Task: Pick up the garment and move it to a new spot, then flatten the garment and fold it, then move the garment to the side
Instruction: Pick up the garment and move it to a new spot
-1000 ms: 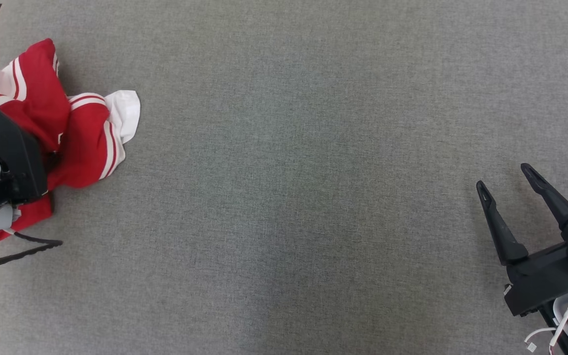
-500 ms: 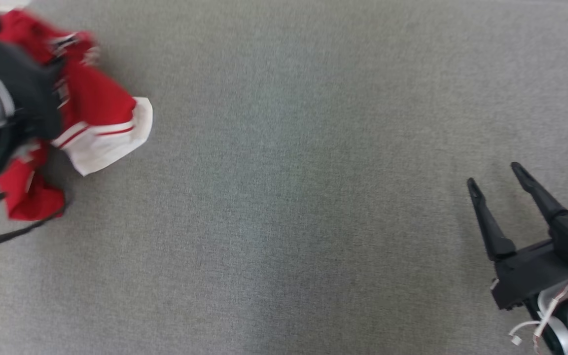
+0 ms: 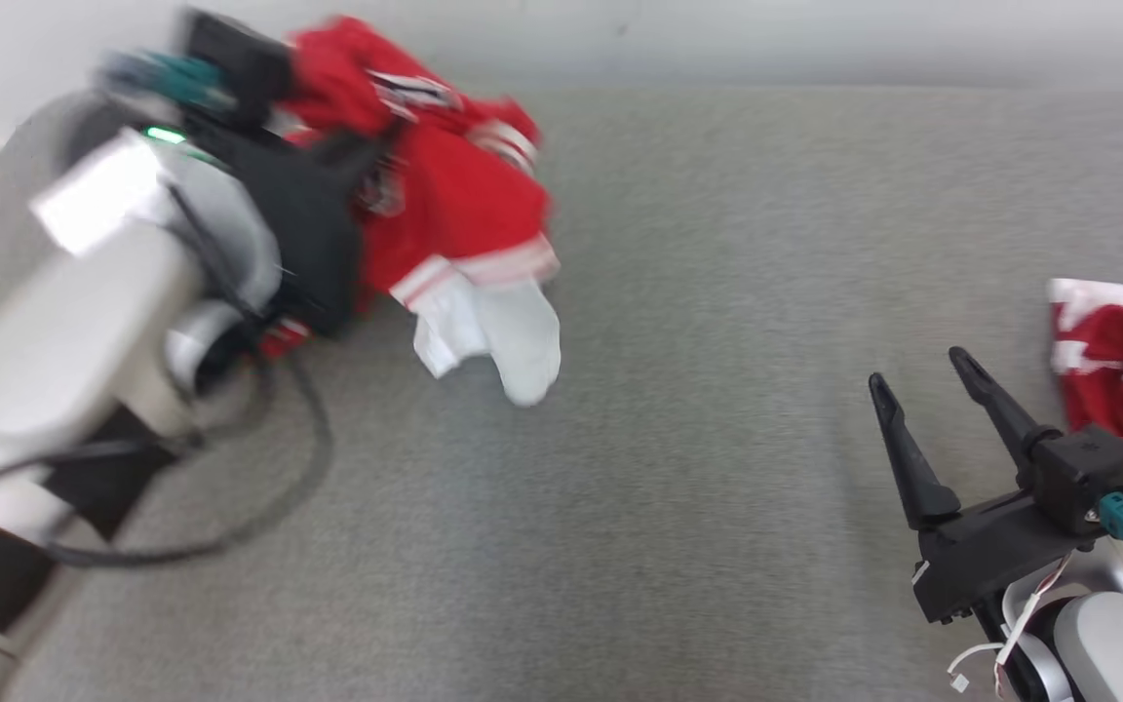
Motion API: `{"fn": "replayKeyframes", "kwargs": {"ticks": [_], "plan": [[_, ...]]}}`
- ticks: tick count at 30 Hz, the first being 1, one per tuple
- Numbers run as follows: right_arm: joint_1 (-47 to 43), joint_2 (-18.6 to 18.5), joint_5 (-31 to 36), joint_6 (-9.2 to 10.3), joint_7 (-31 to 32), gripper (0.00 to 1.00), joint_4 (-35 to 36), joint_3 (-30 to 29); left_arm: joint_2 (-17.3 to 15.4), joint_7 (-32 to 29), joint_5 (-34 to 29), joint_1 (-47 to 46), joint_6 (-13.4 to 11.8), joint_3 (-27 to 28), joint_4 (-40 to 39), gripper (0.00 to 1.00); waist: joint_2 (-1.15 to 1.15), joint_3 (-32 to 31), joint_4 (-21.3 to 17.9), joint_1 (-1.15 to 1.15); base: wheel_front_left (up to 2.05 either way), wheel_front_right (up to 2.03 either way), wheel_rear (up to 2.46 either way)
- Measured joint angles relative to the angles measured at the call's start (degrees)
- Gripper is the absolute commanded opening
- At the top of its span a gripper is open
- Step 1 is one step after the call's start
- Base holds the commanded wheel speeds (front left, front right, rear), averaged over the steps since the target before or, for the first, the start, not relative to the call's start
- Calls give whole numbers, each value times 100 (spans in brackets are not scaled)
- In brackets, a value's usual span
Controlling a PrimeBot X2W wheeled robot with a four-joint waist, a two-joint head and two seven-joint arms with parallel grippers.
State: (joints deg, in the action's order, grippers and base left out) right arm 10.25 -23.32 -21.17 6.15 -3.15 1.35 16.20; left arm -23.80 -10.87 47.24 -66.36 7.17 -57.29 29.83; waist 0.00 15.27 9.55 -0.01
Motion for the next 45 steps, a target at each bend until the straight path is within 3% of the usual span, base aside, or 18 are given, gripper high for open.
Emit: {"fn": "replayKeyframes", "kwargs": {"ticks": [7,16,20,31,37,38,39,40,45], "plan": [[-12,131,-54,-31,-172,100,-182,46,363,342,307,319,0,-744,-554,0,0,-312,-431,0,0,0,0],[-207,143,-197,-62,-352,100,-279,-71,922,524,786,996,0,-1278,-731,0,0,-601,-880,0,0,0,0],[-255,156,-200,-62,-406,100,-303,-73,1111,538,812,1437,0,-1637,-452,0,0,-658,-944,0,0,0,0],[-88,276,-199,-121,-483,100,-353,108,1808,680,1306,2308,-1,-1615,591,0,0,-664,-1024,0,0,0,0],[-10,334,-197,-163,-494,100,-455,176,1876,692,1397,2379,-1,-1625,838,0,0,-677,-1059,0,0,0,0],[-10,337,-197,-163,-497,100,-474,178,1889,695,1396,2379,-1,-1624,907,15,0,-682,-1060,0,0,0,0],[-11,336,-198,-163,-501,100,-503,167,1913,723,1381,2379,-1,-1627,977,96,0,-693,-1056,1,0,0,0],[-11,337,-205,-170,-502,100,-537,155,1928,764,1359,2379,-1,-1631,1017,100,0,-709,-1048,1,0,0,0],[7,361,-327,-266,-528,100,-701,124,1928,1173,1193,2406,-1,-1630,1139,100,0,-841,-984,0,0,0,0]]}}
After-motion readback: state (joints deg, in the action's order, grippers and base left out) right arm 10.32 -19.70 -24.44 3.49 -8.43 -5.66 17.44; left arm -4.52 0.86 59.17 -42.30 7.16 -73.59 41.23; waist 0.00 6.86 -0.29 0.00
